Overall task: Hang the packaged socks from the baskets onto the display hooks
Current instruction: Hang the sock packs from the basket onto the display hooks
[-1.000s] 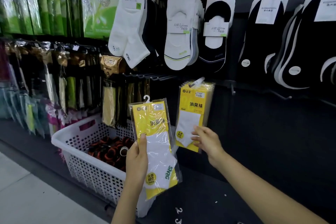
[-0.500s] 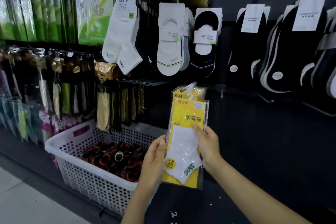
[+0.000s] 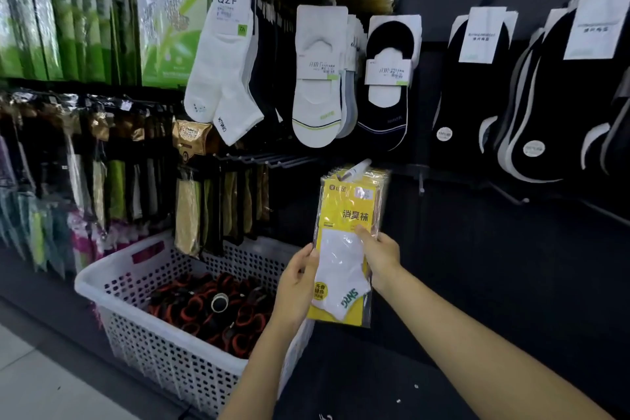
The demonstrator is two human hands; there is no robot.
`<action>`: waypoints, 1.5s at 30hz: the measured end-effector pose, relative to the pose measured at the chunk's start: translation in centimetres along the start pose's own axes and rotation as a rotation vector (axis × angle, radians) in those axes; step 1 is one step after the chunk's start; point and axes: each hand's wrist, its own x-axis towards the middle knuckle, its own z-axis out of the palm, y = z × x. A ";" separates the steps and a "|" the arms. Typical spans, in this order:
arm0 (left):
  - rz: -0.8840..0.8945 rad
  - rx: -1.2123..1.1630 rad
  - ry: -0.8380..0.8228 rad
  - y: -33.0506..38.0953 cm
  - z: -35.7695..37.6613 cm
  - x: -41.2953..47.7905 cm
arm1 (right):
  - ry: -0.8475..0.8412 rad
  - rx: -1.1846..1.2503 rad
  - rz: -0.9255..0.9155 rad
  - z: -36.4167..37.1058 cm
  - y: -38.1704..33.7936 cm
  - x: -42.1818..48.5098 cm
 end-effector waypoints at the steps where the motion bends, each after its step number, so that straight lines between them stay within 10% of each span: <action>1: -0.006 0.015 -0.002 -0.3 0.1 0.4 | -0.002 0.014 0.025 -0.2 0.3 0.2; 17: -0.353 0.305 -0.112 -12.2 3.8 -12.2 | -0.216 -0.292 0.251 -17.9 15.3 -10.0; 28: -0.771 0.417 -0.214 -22.2 5.1 -31.7 | 0.027 -0.421 0.815 -30.5 33.8 -24.1; 36: -1.020 0.457 -0.265 -24.6 6.2 -33.0 | 0.300 -0.636 0.608 -31.8 35.6 -24.3; 45: -1.039 0.484 -0.135 -26.2 8.0 -32.7 | 0.327 -0.444 0.811 -31.9 38.3 -22.5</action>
